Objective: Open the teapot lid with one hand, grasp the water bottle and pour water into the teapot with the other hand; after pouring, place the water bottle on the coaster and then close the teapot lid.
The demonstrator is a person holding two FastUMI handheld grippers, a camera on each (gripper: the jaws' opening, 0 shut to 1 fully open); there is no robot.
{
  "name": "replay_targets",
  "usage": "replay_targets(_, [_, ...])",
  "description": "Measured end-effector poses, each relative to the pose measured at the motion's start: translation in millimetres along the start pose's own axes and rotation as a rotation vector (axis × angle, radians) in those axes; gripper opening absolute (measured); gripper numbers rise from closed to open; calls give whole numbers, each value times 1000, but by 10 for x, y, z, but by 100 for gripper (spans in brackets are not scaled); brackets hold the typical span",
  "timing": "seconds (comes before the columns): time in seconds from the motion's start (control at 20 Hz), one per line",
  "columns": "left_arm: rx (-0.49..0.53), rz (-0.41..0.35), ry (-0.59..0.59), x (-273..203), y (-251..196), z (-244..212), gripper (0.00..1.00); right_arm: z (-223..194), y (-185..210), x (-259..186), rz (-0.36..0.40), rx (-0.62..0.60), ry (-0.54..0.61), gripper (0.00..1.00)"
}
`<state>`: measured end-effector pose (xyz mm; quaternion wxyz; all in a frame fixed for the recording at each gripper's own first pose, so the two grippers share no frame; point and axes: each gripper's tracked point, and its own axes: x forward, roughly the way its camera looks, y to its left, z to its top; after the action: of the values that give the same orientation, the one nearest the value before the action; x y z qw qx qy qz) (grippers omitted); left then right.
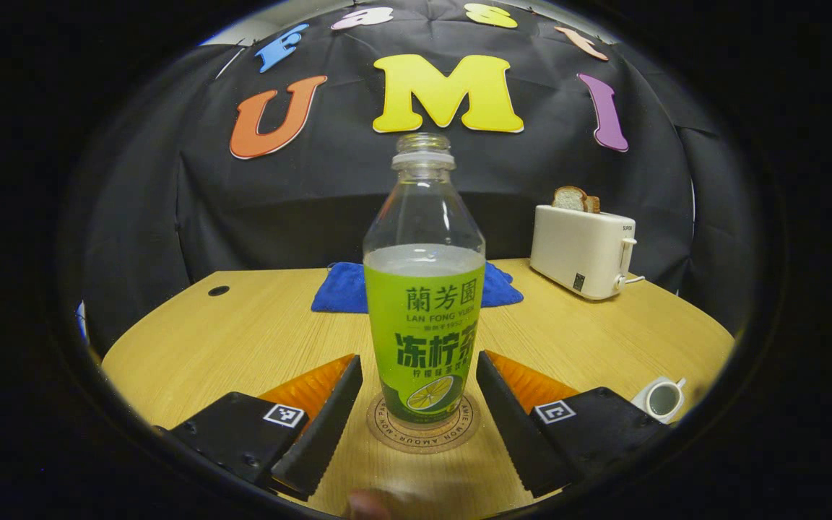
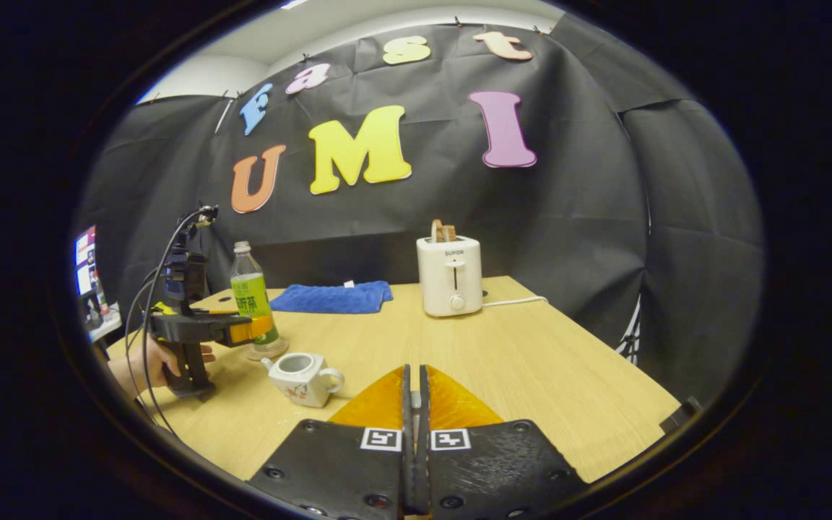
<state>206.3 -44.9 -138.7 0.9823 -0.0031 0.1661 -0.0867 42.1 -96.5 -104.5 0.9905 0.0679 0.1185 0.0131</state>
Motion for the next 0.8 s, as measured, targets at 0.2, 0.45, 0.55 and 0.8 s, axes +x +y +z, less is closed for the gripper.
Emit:
replay_targets(0.2, [-48, 2, 15, -238, 102, -43, 99, 67, 181, 38, 31, -14, -13, 0])
replay_targets(0.45, [-54, 22, -40, -848, 322, 28, 99, 252, 648, 255, 131, -38, -53, 0])
replay_targets(0.55, [-73, 40, -85, -1120, 421, 88, 99, 309, 853, 381, 172, -64, -66, 0])
replay_targets(0.8, [-57, 134, -176, -1591, 749, 215, 99, 299, 1206, 660, 238, -108, -65, 0])
